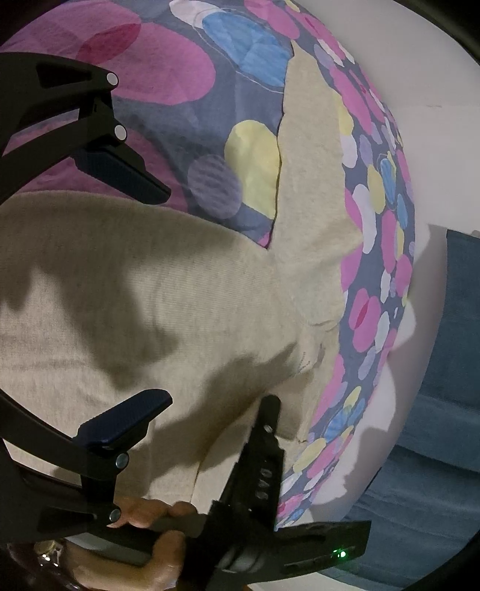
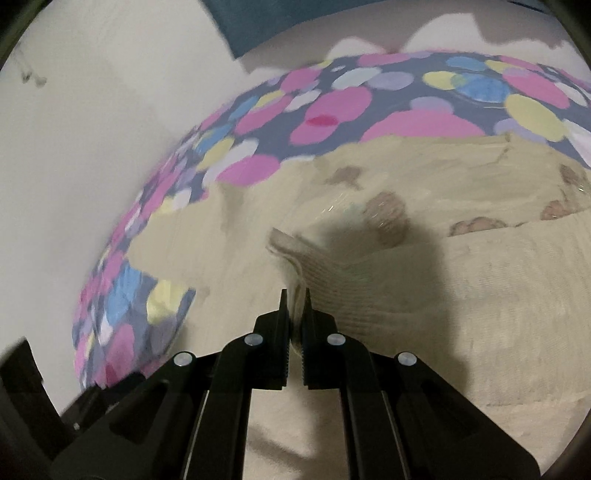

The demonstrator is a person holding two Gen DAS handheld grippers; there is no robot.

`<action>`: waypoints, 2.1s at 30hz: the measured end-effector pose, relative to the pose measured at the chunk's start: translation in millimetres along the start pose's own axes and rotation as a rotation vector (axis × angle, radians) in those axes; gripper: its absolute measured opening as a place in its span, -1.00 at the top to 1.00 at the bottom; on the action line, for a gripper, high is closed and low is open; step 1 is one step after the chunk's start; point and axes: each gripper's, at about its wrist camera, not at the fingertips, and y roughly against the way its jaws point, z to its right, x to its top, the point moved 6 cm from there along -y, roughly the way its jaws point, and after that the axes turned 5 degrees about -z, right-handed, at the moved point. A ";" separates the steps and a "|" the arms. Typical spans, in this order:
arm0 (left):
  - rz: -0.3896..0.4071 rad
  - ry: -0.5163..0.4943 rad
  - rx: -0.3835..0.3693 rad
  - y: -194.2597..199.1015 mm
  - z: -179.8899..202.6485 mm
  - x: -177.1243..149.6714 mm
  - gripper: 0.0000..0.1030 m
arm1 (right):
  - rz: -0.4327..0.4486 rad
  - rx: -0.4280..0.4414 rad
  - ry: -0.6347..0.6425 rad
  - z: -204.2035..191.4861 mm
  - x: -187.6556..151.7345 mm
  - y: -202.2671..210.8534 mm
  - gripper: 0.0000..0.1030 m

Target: Fold small clothes

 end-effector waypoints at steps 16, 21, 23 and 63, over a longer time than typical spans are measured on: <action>-0.014 -0.005 -0.002 -5.6 2.6 -3.5 -0.93 | -0.130 0.176 0.067 -17.2 -25.7 -11.1 0.51; -0.013 -0.011 -0.016 -6.0 4.3 -3.5 -0.93 | 0.011 0.197 -0.008 42.9 -13.2 60.9 0.37; -0.010 -0.016 -0.031 -5.3 6.5 -3.4 -0.93 | 0.095 0.153 -0.070 87.3 -8.0 95.6 0.32; -0.020 -0.013 -0.061 -15.0 0.6 -1.4 -0.93 | 0.180 0.060 -0.531 303.9 -67.5 150.0 0.76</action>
